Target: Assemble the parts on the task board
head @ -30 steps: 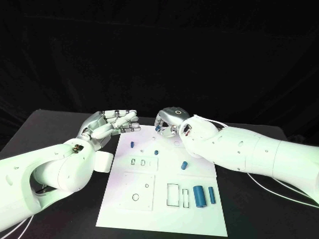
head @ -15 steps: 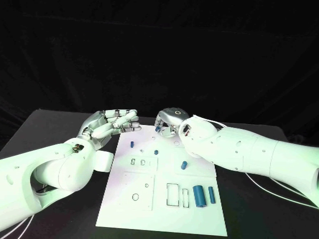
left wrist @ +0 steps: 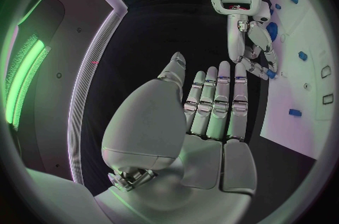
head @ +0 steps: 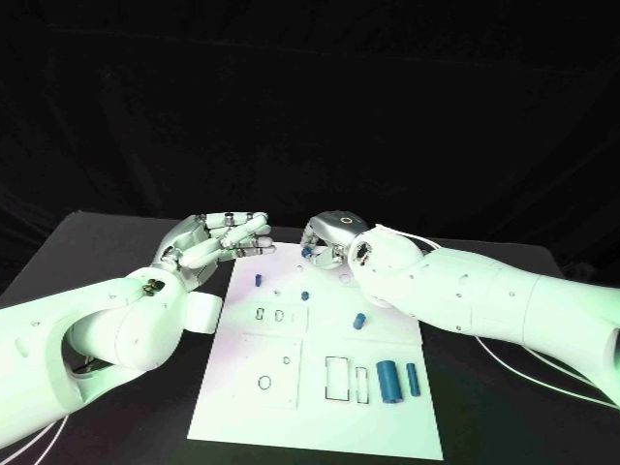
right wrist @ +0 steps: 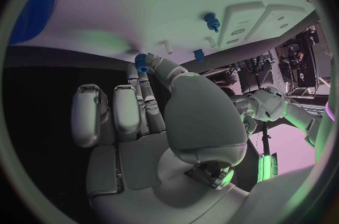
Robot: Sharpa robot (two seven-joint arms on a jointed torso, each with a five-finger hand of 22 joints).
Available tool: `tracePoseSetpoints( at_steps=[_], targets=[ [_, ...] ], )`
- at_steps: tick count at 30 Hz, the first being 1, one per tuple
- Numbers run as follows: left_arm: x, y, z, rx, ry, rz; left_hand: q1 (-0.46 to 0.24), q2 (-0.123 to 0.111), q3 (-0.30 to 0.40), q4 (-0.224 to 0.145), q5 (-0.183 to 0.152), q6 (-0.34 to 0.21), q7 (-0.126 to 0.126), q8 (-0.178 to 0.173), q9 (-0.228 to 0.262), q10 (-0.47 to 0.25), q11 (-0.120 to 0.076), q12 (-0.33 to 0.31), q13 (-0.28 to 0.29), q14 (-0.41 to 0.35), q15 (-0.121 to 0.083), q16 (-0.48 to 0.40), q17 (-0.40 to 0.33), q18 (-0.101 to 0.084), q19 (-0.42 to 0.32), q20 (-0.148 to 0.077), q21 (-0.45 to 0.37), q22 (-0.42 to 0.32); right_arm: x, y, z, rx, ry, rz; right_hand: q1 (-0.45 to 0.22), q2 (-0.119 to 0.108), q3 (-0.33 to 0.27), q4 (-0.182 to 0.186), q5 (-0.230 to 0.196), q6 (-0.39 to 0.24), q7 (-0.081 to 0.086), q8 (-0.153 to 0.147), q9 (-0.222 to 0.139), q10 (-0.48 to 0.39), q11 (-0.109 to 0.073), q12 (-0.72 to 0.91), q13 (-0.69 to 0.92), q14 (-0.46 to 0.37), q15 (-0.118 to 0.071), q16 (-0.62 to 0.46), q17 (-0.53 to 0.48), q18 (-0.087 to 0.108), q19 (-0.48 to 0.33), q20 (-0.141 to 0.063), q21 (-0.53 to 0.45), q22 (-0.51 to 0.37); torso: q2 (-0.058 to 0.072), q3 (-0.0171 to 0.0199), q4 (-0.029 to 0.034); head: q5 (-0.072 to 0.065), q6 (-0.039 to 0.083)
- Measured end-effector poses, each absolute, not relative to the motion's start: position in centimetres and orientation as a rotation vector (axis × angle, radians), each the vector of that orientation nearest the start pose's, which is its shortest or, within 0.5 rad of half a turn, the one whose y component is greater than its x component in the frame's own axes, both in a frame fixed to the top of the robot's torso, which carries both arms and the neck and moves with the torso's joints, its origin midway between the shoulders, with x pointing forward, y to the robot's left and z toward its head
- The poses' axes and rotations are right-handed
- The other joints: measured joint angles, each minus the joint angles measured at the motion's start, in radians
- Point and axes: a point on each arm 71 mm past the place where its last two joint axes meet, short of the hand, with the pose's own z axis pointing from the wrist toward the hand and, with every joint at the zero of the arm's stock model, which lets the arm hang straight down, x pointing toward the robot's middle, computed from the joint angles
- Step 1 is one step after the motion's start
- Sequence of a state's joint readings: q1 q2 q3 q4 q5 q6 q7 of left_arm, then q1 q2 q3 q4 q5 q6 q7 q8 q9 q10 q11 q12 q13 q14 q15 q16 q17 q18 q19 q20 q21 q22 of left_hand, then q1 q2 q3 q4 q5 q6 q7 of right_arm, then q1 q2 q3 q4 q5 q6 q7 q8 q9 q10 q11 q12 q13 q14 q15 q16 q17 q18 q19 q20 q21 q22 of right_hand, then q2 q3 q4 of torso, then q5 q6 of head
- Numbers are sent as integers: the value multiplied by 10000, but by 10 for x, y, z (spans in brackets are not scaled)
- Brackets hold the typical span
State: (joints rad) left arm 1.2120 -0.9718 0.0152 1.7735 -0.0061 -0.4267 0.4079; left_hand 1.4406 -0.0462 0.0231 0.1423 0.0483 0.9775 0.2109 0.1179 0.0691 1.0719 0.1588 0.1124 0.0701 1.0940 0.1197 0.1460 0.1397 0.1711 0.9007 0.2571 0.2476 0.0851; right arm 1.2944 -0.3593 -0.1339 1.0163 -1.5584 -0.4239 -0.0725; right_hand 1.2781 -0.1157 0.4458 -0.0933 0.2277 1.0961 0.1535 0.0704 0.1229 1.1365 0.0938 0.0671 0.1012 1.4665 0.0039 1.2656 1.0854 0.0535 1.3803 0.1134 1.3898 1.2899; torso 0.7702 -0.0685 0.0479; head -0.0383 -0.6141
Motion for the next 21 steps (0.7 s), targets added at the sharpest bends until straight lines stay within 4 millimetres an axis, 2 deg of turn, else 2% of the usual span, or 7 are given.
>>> tracePoseSetpoints(
  at_steps=[2,7,10,11,13,15,21],
  targets=[
    [451,205,-132,-10783,13384,-16001,0,0,0,0,0,0,0,0,0,0,0,0,0,0,0,0,0,0,0,0,0,0,563,-86,-175,-3396,14770,5562,-27,-74,0,0,0,-48,16,-15,-11,-110,50,0,-16,0,0,-33,-70,0,-38,5,-55,-87,0,0,-4,2,-1],
    [451,206,-132,-10791,13385,-15983,0,0,0,0,0,0,0,0,0,0,0,0,0,0,0,0,10,0,0,0,-37,-10,563,-87,-176,-3373,14811,5591,-26,-74,0,0,-38,-81,50,-15,-14,-127,64,0,-16,-5,5,-33,-96,0,-74,42,-55,-123,3,-5,-7,-6,0],
    [451,206,-132,-10795,13383,-15970,0,0,0,0,0,0,0,0,1,0,0,0,0,0,0,0,11,0,0,0,-37,-10,563,-87,-176,-3355,14822,5602,-26,-74,-2,2,-38,-184,73,-20,-30,-239,74,0,-33,-1,72,-99,-173,-1,-115,77,-141,-199,5,-5,-12,-10,0],
    [451,206,-132,-10797,13382,-15964,0,0,0,0,0,0,0,0,0,0,0,0,0,0,0,0,11,0,0,0,-37,-10,563,-88,-176,-3348,14824,5601,-24,-76,-29,29,-38,-288,71,-55,-47,-345,94,0,-46,-1,71,-131,-230,12,-189,77,-211,-257,5,-6,-12,-10,1],
    [451,207,-132,-10803,13379,-15950,0,0,0,0,0,0,0,0,0,0,0,0,0,0,0,0,10,0,0,0,-37,-10,563,-89,-176,-3329,14823,5602,-26,-179,-40,40,-74,-453,87,-55,-79,-519,112,0,-61,0,71,-248,-382,158,-323,112,-340,-410,6,-5,-12,-10,1],
    [452,207,-133,-10808,13374,-15934,0,0,0,0,0,0,0,0,0,0,0,0,0,0,0,0,10,0,0,0,-37,-10,563,-91,-176,-3312,14818,5618,-26,-179,-72,73,-79,-503,79,-55,-83,-586,141,0,-61,-36,107,-348,-521,159,-416,113,-454,-548,5,-5,-12,-8,3],
    [453,210,-133,-10832,13349,-15862,54,54,0,0,0,0,0,-31,0,0,0,0,0,0,0,0,9,0,0,0,-37,-10,554,-112,-168,-3158,14684,5786,-27,-179,-128,128,-79,-570,72,-55,-95,-552,122,69,-37,-36,107,-360,-578,158,-448,130,-491,-567,2,-1,-23,-3,34]
  ],
)
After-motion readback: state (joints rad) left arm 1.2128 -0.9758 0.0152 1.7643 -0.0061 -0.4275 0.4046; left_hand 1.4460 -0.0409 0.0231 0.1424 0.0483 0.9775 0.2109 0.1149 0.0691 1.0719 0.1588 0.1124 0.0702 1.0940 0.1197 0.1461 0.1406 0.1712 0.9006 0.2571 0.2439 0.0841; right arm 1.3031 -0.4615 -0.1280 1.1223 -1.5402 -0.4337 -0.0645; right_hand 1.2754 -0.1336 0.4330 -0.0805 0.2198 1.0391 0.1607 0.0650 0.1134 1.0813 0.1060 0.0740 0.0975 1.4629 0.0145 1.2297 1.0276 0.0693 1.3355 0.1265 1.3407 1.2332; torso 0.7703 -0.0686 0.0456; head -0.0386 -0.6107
